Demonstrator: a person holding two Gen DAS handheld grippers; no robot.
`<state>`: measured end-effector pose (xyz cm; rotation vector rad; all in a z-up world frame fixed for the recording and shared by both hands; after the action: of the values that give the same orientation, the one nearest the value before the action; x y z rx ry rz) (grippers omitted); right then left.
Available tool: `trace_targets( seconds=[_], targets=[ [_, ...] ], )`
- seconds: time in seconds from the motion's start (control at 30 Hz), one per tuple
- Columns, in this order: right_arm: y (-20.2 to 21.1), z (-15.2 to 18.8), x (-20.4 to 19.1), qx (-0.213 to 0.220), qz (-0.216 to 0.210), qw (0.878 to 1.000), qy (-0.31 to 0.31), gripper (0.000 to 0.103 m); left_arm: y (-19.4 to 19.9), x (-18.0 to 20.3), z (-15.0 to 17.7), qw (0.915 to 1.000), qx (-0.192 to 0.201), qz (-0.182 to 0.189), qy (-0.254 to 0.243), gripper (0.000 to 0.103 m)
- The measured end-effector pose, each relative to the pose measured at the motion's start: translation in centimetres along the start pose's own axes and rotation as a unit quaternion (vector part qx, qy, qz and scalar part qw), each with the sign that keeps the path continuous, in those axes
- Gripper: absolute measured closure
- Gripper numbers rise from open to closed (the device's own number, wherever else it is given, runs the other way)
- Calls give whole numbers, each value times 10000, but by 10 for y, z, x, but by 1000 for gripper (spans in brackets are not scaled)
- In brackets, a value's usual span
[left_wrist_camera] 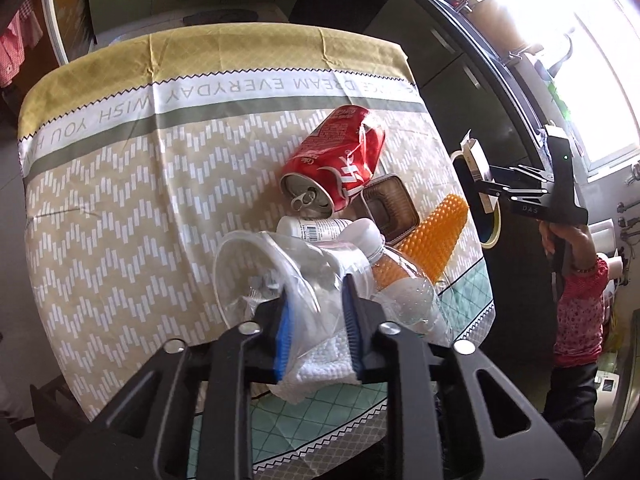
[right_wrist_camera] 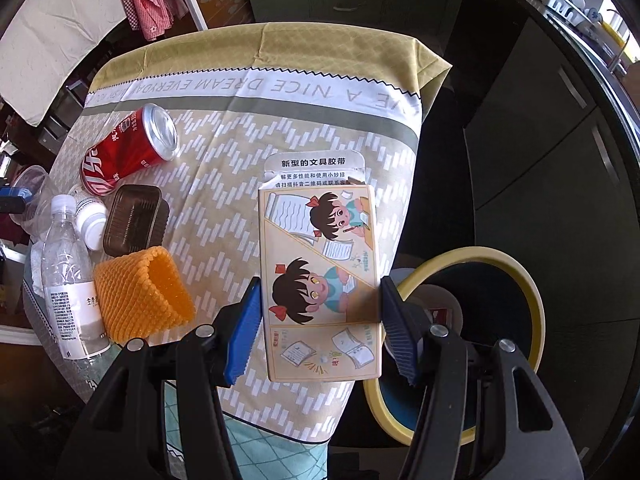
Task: Collect trash
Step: 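Drop the tape box into the bin with the right gripper while the left gripper grasps the clear plastic cups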
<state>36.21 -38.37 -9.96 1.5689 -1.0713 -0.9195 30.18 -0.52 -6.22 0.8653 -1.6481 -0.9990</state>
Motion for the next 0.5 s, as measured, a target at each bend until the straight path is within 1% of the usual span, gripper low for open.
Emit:
trace_targets(
  seconds=[0.07, 0.13, 0.33, 0.43, 0.5],
  targets=[
    [5, 5, 5, 55, -29, 10000, -71, 46, 6, 11, 1, 9998, 115, -104, -161, 96],
    [10, 12, 12, 111, -41, 9998, -148, 46, 13, 23, 3, 9985, 245, -331, -374, 96],
    [31, 37, 46, 312, -59, 9980, -542, 46, 37, 48, 8, 9943, 499, -629, -702, 96],
    [35, 54, 72, 310, 73, 9959, -848, 46, 50, 59, 10, 9922, 605, -718, -823, 96],
    [31, 66, 90, 217, 236, 9941, -1035, 46, 56, 67, 11, 9910, 640, -756, -896, 96]
  ],
)
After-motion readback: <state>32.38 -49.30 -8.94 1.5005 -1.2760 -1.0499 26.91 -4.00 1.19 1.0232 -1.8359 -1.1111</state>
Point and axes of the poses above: each gripper's, at about its wrist camera, not at the fingertips, and y roughly against the way its jaws point, x to its right, z to its underside, the point moved 3 cm from there along -y, roughly the way its jaws point, and after that the axes turned 5 degrees about -x, right-handed, at the moved point
